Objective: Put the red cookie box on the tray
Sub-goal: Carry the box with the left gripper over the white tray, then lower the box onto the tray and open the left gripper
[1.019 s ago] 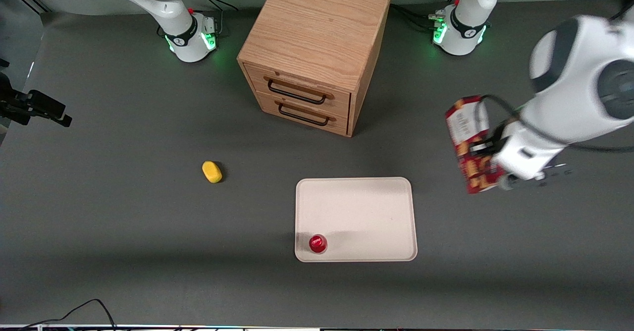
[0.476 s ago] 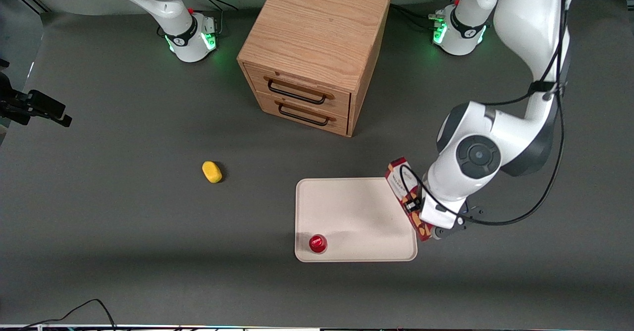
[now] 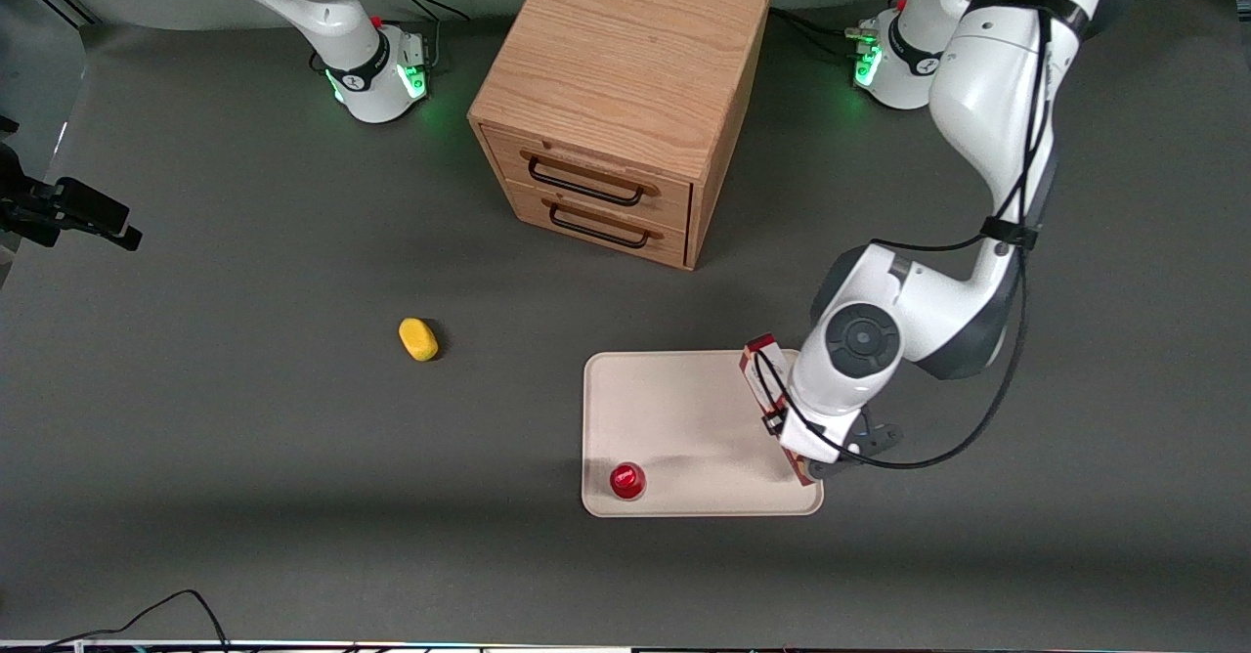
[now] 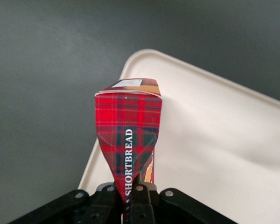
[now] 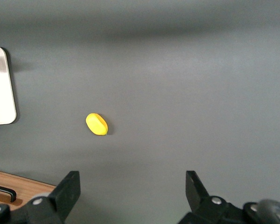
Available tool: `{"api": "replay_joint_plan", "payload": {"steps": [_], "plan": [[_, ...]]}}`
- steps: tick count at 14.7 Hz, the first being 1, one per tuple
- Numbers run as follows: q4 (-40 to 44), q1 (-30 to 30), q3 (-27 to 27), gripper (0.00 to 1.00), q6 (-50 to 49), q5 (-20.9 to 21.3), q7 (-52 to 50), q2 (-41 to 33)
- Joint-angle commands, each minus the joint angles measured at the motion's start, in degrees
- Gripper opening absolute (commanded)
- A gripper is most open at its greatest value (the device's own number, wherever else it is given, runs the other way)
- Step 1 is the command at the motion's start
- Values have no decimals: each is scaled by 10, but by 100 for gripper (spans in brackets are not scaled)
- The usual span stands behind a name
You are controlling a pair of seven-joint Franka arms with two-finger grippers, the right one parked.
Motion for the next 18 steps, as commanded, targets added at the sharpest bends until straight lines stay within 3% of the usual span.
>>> {"api": "replay_joint_plan", "payload": {"steps": [1,7,8,9,10,11,12,15,18], "plan": [[19,-13,3,0,11,27,-10,16],[-13,-12,3,0,71,31,-12,28],[-19,-12,4,5,83,30,-12,28],[-21,-11,4,28,86,30,-12,31],[-20,-10,4,66,86,30,-10,33],[-21,-8,4,86,84,30,-9,33],[-20,-7,4,100,79,30,-8,32],[-3,-6,4,100,15,25,-5,17],[52,-4,-6,100,-154,5,51,-9]]}}
